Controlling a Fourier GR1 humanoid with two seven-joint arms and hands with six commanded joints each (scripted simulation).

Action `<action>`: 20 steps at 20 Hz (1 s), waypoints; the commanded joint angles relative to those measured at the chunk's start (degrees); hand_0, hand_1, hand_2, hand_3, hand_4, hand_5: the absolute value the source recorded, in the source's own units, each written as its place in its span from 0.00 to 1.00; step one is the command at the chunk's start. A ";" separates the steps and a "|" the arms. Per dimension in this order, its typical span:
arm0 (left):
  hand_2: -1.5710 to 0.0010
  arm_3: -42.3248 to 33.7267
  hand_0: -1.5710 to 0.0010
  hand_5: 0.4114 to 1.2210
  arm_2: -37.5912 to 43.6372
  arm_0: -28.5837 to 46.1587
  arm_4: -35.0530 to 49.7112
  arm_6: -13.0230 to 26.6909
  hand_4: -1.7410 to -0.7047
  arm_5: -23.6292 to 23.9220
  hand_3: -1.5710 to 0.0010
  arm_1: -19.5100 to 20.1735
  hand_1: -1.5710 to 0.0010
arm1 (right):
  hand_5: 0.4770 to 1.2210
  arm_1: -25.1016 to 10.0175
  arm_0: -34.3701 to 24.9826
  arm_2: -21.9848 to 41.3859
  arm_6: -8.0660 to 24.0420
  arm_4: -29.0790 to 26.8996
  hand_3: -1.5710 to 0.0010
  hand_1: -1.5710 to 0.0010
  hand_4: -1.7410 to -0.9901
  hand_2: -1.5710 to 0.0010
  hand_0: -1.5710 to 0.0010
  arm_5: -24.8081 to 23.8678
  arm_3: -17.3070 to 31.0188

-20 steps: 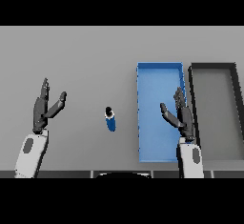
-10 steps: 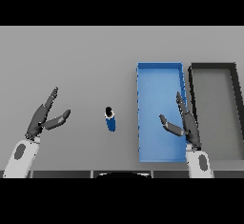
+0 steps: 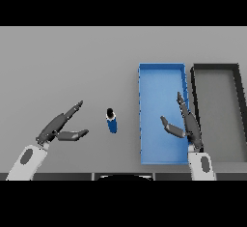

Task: Pick up the blue pipe and place it into the blue bin.

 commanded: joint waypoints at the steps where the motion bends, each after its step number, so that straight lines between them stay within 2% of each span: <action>1: 1.00 -0.20 1.00 0.09 -1.18 0.01 -0.54 0.18 0.64 -0.68 1.00 -0.42 1.00 | 0.17 -0.02 0.38 0.21 -0.76 0.25 1.00 1.00 0.67 1.00 1.00 0.03 -0.30; 4: 1.00 -0.64 1.00 0.06 -4.09 -0.15 -2.75 -0.30 0.62 -1.47 1.00 -2.26 1.00 | 0.19 -0.08 1.05 0.13 -1.77 0.47 1.00 1.00 0.65 1.00 1.00 -0.10 -0.33; 6: 1.00 -0.88 1.00 0.04 -6.34 -0.16 -4.56 0.87 0.62 -0.95 1.00 -4.20 1.00 | 0.19 -0.14 0.66 -0.18 -1.12 -0.40 1.00 1.00 0.64 1.00 1.00 0.37 -0.21; 9: 1.00 0.83 1.00 0.04 -7.68 -1.72 -4.74 0.63 0.60 -2.04 1.00 -6.52 1.00 | 0.19 0.31 0.77 -0.28 -0.62 -0.58 1.00 1.00 0.63 1.00 1.00 0.22 0.27; 13: 1.00 5.55 1.00 0.04 -9.60 -5.45 -6.66 2.33 0.61 -1.33 1.00 -11.97 1.00 | 0.18 0.49 1.53 -0.06 -0.53 -0.10 1.00 1.00 0.62 1.00 1.00 -0.20 -0.92; 16: 1.00 9.62 1.00 0.04 -10.12 -7.23 -6.27 1.83 0.60 -2.02 1.00 -15.67 1.00 | 0.17 0.20 2.30 -0.50 -0.79 -0.83 1.00 1.00 0.62 1.00 1.00 0.32 -0.83; 18: 1.00 12.99 1.00 0.04 -10.51 -9.55 -8.71 1.32 0.62 -0.64 1.00 -17.79 1.00 | 0.16 0.05 2.41 -0.55 -0.81 -0.50 1.00 1.00 0.63 1.00 1.00 0.14 -0.92; 20: 1.00 15.24 1.00 0.04 -11.08 -10.37 -10.35 -1.58 0.64 -0.16 1.00 -19.10 1.00 | 0.16 -0.10 2.59 -0.61 -0.68 -0.79 1.00 1.00 0.63 1.00 1.00 0.32 -1.45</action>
